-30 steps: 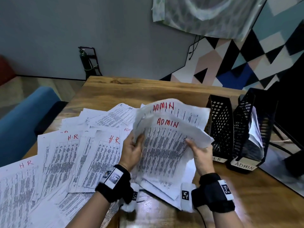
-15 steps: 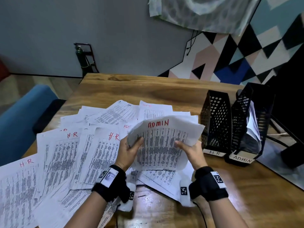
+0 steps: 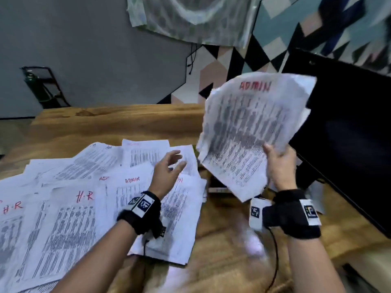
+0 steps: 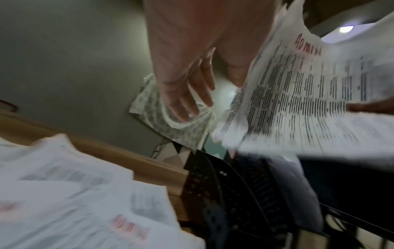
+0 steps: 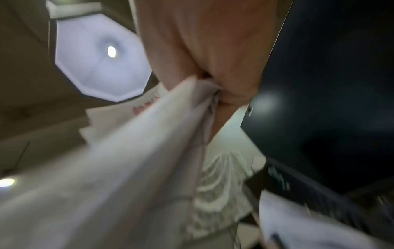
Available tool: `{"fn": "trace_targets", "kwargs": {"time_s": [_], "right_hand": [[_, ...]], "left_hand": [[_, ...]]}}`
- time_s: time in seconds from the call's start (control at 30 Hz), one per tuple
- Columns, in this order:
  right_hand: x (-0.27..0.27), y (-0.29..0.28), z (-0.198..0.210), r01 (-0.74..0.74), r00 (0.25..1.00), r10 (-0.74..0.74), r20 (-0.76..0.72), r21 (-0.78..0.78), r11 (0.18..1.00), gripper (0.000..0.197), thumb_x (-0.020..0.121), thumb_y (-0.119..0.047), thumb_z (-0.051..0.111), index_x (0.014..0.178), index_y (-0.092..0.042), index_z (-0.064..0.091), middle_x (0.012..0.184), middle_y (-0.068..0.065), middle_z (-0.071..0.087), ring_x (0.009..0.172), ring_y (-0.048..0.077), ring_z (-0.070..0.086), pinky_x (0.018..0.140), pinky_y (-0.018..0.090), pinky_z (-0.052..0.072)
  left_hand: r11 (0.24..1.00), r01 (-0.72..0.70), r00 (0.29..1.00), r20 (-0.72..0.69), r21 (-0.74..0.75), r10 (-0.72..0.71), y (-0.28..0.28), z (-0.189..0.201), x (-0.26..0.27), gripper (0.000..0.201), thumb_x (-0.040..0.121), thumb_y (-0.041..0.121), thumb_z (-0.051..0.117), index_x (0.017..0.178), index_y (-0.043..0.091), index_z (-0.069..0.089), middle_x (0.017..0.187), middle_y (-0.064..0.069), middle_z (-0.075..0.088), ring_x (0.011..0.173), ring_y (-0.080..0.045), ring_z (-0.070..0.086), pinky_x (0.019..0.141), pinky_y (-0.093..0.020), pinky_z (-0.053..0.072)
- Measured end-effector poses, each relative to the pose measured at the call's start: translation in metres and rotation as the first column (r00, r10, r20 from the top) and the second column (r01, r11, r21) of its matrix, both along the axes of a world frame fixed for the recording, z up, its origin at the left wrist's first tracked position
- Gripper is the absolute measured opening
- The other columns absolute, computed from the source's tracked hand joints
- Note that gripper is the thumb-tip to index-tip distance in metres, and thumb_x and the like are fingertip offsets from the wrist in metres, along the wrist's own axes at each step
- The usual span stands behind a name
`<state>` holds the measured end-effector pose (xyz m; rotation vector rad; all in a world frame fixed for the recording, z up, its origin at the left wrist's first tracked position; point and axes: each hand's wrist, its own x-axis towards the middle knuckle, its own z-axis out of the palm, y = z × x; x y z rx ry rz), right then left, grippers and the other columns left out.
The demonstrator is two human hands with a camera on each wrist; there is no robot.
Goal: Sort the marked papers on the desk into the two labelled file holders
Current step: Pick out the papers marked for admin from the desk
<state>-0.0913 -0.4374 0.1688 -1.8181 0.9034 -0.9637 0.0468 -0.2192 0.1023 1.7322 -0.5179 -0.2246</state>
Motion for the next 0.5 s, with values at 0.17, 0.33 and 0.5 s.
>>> {"fn": "trace_targets", "kwargs": {"time_s": [0.17,0.33,0.5], "right_hand": [[-0.043,-0.065,0.06,0.294,0.951,-0.271,0.15,-0.168,0.941,0.028,0.09,-0.009,0.05,0.11,0.007,0.059,0.11,0.031,0.064,0.105,0.037,0.06,0.086,0.031,0.038],[-0.045,-0.096,0.06,0.285,0.958,-0.26,0.119,-0.297,0.911,0.028,0.092,-0.003,0.046,0.114,0.011,0.056,0.106,0.034,0.064,0.099,0.044,0.061,0.084,0.028,0.036],[-0.032,-0.107,0.05,0.181,0.984,-0.169,0.063,-0.357,0.916,0.035,0.086,0.009,0.042,0.119,0.006,0.053,0.104,0.03,0.065,0.095,0.041,0.063,0.086,0.033,0.045]], "left_hand": [[0.97,0.188,0.972,-0.174,0.155,-0.161,-0.129,0.005,-0.025,0.056,0.086,0.04,0.059,0.13,0.008,0.044,0.112,-0.009,0.06,0.106,-0.024,0.059,0.093,-0.037,0.046],[0.976,0.172,0.885,-0.457,0.134,-0.094,-0.216,0.009,-0.049,0.058,0.083,0.06,0.05,0.088,0.002,0.056,0.082,-0.015,0.059,0.078,-0.029,0.061,0.08,-0.042,0.054],[0.97,0.111,0.926,-0.378,0.217,-0.022,-0.246,0.009,-0.052,0.043,0.091,0.032,0.052,0.107,-0.008,0.057,0.108,-0.026,0.064,0.097,-0.037,0.066,0.08,-0.036,0.057]]}}
